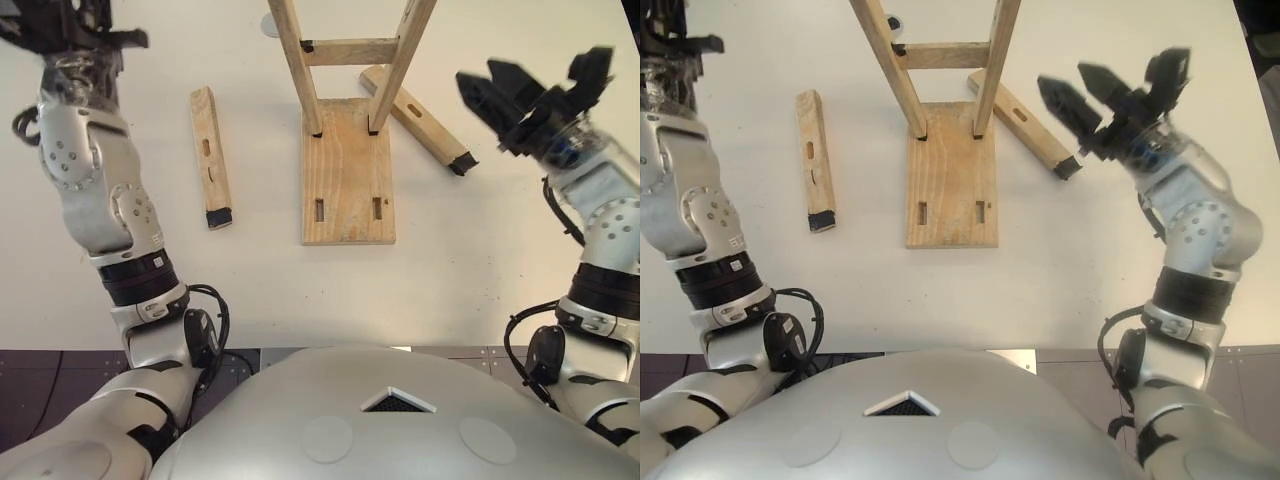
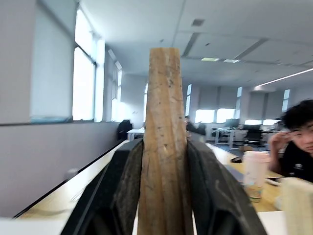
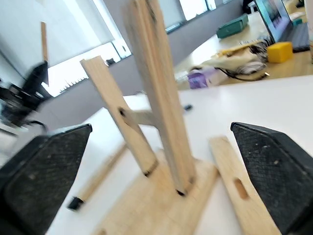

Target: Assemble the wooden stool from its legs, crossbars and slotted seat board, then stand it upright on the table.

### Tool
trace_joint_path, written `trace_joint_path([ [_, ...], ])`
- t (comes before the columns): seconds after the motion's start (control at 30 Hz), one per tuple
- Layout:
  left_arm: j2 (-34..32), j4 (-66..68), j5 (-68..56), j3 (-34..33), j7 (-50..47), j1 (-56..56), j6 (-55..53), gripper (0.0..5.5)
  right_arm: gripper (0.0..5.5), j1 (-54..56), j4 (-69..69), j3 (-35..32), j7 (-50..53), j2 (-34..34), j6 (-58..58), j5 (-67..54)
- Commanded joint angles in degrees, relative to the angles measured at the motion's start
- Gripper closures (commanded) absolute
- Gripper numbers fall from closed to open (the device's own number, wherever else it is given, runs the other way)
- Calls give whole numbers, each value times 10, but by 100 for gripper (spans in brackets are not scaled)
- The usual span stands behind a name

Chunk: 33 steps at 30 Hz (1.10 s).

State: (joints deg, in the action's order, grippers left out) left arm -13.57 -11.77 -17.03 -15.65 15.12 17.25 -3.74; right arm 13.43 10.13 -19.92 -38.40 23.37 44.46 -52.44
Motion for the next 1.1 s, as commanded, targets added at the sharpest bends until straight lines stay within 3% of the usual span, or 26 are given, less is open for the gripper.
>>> trace_joint_path([
  [0.03, 0, -7, 4, 76, 73, 41, 58, 425, 28, 83, 66, -22, 96, -37, 39, -144],
  [0.23, 12, 51, 42, 149, 117, 60, 127, 425, 28, 167, 63, 65, 202, -113, 9, -120],
  [0.43, 23, 50, 62, 197, 134, 34, 166, 425, 28, 191, 57, 84, 234, -161, -5, -145],
  [0.77, 31, 34, 79, 241, 135, -7, 175, 425, 193, 218, 34, 74, 260, -170, -8, -204],
  [1.1, 22, 38, 82, 242, 136, 0, 187, 425, 367, 214, 30, 93, 259, -154, 4, -204],
])
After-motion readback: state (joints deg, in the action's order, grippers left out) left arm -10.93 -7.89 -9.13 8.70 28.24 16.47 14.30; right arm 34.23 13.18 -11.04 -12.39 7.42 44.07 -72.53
